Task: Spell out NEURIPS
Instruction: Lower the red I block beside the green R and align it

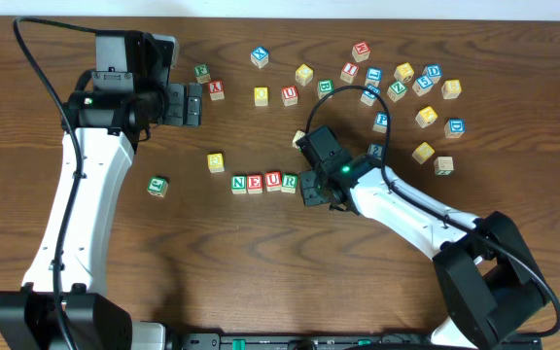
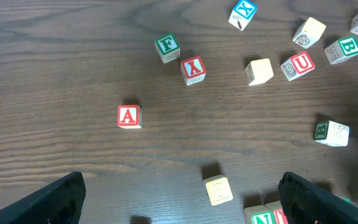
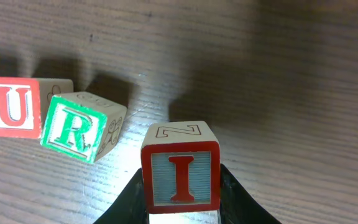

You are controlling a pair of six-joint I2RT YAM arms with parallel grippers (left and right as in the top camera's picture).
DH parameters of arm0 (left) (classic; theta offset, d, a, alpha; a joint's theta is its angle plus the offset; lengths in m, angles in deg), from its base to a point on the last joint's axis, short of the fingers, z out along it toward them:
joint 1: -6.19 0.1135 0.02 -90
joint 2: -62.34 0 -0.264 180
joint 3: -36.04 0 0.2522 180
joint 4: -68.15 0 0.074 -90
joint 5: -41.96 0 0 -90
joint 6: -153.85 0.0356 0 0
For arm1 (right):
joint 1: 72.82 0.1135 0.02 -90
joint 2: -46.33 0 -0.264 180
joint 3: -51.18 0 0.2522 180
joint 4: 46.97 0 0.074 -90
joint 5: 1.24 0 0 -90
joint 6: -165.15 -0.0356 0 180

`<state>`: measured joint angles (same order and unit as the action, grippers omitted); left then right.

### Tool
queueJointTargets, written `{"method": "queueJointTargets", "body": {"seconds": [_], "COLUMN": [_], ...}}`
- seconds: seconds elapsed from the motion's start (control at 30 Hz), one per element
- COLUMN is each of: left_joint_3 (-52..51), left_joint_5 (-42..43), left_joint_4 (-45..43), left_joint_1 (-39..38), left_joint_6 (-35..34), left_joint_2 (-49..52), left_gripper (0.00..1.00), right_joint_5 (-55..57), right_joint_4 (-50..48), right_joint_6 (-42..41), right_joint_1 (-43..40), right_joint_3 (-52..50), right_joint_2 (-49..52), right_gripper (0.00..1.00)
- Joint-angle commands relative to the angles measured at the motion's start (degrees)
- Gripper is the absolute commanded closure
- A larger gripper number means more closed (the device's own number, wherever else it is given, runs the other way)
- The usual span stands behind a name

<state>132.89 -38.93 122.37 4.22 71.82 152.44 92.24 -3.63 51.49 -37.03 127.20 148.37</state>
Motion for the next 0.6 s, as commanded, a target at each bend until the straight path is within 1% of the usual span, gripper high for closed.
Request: {"method": "queueJointTargets", "body": {"seconds": [0.0, 0.2, 0.57], "left_joint_3": [1.46, 1.49, 1.49], "left_joint_5": [0.35, 0.35, 0.35], "left_joint_4": [0.02, 0.02, 0.02], "left_joint_1": [0.20, 0.20, 0.20], "left_joint_6": [0.59, 0.59, 0.59], "left_joint_2": [-0.24, -0.24, -0.24], "left_gripper": [0.02, 0.02, 0.02], "right_joint_5": [0.85, 0.44, 0.42], "right_joint_4": [-0.48, -1.53, -2.40], "right_joint_6": [-0.50, -0.74, -0.74], "right_joint_1": [-0.22, 0.17, 0.26], "right_joint_3": [-0.13, -0.13, -0.13], "right_joint_2": [2.49, 4.85, 4.85], "right_gripper": [0.78, 0.81, 0.79]}}
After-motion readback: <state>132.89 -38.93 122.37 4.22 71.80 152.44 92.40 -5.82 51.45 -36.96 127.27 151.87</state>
